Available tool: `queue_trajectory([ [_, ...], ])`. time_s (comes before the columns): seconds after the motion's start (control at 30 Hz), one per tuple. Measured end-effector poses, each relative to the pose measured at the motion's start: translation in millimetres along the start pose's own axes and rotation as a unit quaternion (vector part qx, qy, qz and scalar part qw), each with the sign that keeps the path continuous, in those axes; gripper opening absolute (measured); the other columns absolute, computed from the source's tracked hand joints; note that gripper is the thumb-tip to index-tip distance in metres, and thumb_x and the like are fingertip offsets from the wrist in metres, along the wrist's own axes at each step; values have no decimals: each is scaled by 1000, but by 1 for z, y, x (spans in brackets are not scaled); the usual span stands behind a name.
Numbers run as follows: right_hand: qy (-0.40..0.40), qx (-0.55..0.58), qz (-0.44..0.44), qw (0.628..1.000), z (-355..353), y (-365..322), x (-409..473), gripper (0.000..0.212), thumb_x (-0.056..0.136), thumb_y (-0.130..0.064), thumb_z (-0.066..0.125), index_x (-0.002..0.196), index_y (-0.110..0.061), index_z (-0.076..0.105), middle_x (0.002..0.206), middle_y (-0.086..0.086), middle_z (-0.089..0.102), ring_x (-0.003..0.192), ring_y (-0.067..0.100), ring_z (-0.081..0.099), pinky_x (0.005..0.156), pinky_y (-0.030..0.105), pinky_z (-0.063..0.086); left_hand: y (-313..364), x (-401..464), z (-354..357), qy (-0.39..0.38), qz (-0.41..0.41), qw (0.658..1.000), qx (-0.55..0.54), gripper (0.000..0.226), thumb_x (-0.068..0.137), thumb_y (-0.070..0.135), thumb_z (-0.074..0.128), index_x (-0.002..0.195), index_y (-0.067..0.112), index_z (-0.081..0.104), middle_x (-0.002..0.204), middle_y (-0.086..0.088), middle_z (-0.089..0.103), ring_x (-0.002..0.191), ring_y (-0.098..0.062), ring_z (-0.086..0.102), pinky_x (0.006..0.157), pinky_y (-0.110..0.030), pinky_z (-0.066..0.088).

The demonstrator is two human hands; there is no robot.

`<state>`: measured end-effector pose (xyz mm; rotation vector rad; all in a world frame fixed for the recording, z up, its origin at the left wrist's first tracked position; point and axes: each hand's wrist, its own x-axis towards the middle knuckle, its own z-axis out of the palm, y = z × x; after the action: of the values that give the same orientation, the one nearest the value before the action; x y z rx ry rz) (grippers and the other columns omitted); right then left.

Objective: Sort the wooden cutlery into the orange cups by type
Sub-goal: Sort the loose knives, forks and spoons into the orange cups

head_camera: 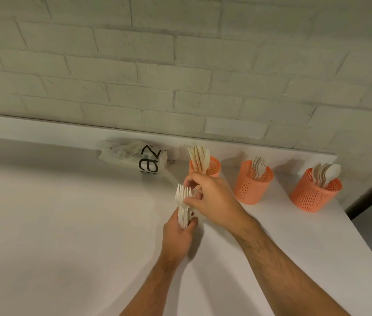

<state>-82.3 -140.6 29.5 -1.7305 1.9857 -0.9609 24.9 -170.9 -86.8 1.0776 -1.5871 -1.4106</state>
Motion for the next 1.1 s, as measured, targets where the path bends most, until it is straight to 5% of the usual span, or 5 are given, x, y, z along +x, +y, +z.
queue_trajectory([
  [0.33, 96, 13, 111, 989, 22, -13, -10, 31, 80, -25, 73, 106, -26, 55, 88, -8, 64, 75, 11, 63, 67, 29, 55, 0, -4, -1, -10, 10, 999, -35, 15, 85, 16, 71, 95, 25, 64, 80, -5, 72, 68, -18, 65, 66, -45, 55],
  [0.5, 161, 143, 122, 969, 10, -4, -21, 31, 85, 2, 63, 108, -19, 60, 86, -11, 66, 59, -4, 58, 57, 12, 46, 5, -4, -7, -20, -45, 997, -60, 26, 77, 7, 76, 95, 22, 64, 71, 10, 69, 64, -8, 63, 61, -23, 51],
  [0.7, 250, 186, 118, 943, -27, 10, -25, 41, 85, 7, 58, 99, -31, 60, 90, -2, 75, 78, 24, 68, 60, 25, 51, 11, -11, -19, -35, -73, 984, -159, 13, 86, -1, 67, 87, 10, 61, 62, 2, 52, 50, -9, 44, 48, -22, 36],
  [0.9, 137, 64, 87, 985, -36, 7, -21, 40, 88, 4, 59, 115, -23, 70, 91, -22, 67, 66, 19, 64, 60, 26, 54, 33, -21, -13, -95, -31, 978, -186, 5, 98, 10, 56, 98, 9, 61, 63, 3, 42, 53, -12, 34, 49, -24, 30],
  [1.1, 42, 174, 127, 976, -34, 2, -24, 26, 93, -9, 66, 116, -21, 70, 102, 6, 68, 77, 16, 72, 70, 24, 60, 45, -31, -4, -85, 18, 991, -105, 24, 101, 20, 50, 79, 21, 60, 61, 4, 45, 57, -15, 36, 51, -29, 31],
])
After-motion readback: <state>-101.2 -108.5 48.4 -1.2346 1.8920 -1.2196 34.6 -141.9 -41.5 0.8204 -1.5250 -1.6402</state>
